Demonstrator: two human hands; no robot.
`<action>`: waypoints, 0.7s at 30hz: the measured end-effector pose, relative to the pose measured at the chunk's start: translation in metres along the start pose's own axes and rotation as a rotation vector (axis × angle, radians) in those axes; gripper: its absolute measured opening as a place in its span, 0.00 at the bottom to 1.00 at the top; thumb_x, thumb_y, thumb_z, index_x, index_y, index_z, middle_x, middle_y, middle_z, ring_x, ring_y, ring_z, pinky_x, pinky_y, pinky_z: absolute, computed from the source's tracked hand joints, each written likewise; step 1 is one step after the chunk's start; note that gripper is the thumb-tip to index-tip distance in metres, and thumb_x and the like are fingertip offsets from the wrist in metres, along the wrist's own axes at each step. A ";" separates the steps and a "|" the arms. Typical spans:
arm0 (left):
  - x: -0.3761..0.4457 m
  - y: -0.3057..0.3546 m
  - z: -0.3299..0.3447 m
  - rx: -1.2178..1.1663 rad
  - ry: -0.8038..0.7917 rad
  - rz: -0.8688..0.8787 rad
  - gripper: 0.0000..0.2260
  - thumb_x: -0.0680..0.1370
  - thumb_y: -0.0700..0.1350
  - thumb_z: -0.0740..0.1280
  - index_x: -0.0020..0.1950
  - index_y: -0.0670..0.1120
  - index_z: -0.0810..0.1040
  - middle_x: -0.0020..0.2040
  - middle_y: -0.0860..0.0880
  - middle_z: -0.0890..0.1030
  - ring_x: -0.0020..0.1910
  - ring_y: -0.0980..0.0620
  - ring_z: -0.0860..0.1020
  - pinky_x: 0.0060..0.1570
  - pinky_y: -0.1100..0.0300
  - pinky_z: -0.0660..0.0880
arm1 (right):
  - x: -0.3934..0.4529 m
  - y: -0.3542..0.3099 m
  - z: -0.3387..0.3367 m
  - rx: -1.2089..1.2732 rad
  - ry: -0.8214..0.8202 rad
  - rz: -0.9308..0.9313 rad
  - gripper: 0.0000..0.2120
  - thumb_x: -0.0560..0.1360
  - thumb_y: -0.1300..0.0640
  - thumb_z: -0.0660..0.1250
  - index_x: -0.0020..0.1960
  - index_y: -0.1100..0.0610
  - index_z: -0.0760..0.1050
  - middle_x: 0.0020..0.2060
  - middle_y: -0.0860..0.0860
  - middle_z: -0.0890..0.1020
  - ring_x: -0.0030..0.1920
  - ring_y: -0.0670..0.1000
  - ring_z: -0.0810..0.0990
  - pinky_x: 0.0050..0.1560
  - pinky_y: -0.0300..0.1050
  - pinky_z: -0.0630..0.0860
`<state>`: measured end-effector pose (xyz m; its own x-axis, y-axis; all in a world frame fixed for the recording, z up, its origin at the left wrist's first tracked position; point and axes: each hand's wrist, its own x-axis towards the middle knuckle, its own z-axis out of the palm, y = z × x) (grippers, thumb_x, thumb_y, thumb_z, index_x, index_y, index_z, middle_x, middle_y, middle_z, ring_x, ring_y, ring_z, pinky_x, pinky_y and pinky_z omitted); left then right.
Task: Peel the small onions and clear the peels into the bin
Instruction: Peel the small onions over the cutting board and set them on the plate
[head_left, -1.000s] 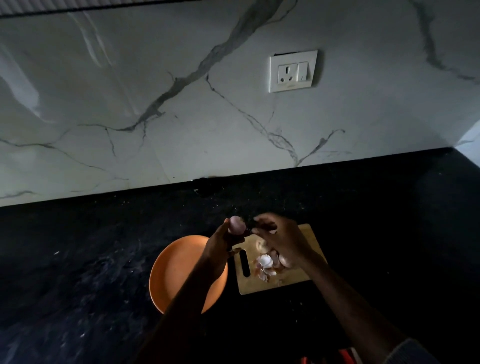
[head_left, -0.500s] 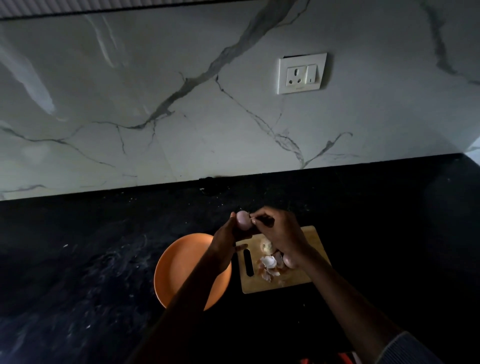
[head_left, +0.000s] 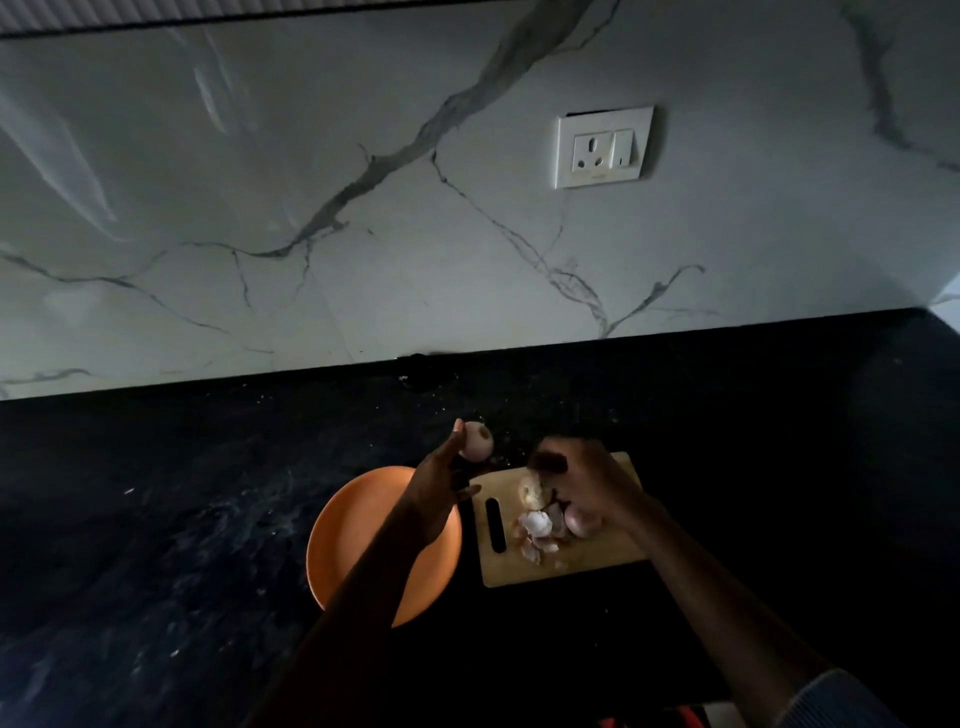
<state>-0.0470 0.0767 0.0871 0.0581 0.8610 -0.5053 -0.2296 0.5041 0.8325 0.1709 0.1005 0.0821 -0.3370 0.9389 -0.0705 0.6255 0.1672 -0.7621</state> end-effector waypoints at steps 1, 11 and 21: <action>0.000 0.000 0.001 -0.002 0.001 -0.001 0.22 0.82 0.59 0.57 0.66 0.46 0.76 0.60 0.43 0.81 0.59 0.47 0.79 0.61 0.50 0.71 | -0.003 0.006 0.004 -0.048 -0.052 0.023 0.05 0.77 0.59 0.70 0.48 0.50 0.83 0.41 0.44 0.84 0.40 0.38 0.82 0.42 0.37 0.78; 0.006 -0.004 0.012 0.054 0.019 0.040 0.16 0.81 0.59 0.60 0.60 0.49 0.76 0.60 0.43 0.81 0.56 0.47 0.80 0.53 0.52 0.72 | 0.004 -0.013 0.002 0.164 0.088 -0.025 0.17 0.78 0.53 0.71 0.66 0.51 0.78 0.56 0.45 0.83 0.55 0.40 0.81 0.51 0.28 0.74; 0.003 0.005 0.023 0.118 0.010 0.091 0.14 0.82 0.59 0.60 0.57 0.53 0.79 0.54 0.48 0.84 0.56 0.47 0.81 0.53 0.52 0.72 | 0.016 -0.026 0.007 0.300 0.188 -0.117 0.09 0.74 0.57 0.75 0.55 0.54 0.85 0.49 0.45 0.85 0.50 0.39 0.82 0.50 0.31 0.75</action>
<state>-0.0256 0.0833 0.0945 0.0322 0.9029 -0.4286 -0.1173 0.4293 0.8955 0.1444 0.1091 0.0957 -0.2418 0.9620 0.1268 0.3469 0.2077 -0.9146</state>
